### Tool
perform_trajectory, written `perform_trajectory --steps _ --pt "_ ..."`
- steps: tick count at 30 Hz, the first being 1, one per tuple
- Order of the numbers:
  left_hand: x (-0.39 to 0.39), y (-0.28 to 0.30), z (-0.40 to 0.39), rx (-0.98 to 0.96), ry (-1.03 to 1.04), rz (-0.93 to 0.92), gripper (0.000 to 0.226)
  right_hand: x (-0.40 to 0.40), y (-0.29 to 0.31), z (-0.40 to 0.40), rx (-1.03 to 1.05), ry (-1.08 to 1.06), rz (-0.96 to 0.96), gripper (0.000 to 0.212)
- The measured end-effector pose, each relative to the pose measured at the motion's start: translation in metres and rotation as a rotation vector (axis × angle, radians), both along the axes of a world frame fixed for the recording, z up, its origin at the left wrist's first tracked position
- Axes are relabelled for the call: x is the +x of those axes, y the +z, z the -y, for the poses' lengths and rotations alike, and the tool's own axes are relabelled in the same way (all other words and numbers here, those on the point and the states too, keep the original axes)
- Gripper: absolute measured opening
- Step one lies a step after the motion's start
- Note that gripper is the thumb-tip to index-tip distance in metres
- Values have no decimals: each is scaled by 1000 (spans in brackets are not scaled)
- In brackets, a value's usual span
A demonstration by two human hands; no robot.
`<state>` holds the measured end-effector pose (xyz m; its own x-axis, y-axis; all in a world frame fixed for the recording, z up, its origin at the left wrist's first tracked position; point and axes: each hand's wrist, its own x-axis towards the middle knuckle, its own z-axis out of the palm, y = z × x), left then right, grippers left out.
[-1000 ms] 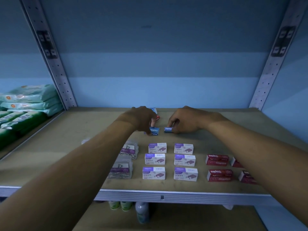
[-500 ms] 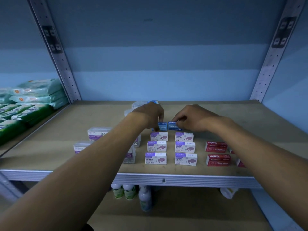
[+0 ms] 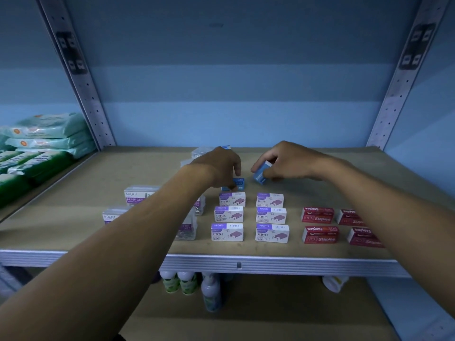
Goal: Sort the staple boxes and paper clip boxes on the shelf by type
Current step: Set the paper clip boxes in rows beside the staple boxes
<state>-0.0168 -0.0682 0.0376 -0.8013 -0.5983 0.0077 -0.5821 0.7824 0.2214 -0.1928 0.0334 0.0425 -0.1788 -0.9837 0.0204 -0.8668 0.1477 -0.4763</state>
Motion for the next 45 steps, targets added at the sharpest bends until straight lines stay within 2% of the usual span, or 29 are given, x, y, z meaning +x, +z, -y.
perform_trajectory --steps 6,17,20,26,35,45 --pt "0 3 -8 25 -6 -22 32 1 6 4 77 28 -179 44" --pt "5 -4 -2 21 6 -27 26 17 -7 16 32 33 -108 54" --pt "3 -7 -1 10 -7 -17 28 17 -11 17 29 37 -122 50" --pt "-2 -7 -4 -1 -30 -19 27 11 -12 11 -3 20 -170 22" --pt "-24 15 -26 -21 -63 -31 27 -8 11 -20 -10 -46 -186 20" --pt "-89 29 -89 -22 -213 -66 26 -59 30 -106 3 -161 -245 21"
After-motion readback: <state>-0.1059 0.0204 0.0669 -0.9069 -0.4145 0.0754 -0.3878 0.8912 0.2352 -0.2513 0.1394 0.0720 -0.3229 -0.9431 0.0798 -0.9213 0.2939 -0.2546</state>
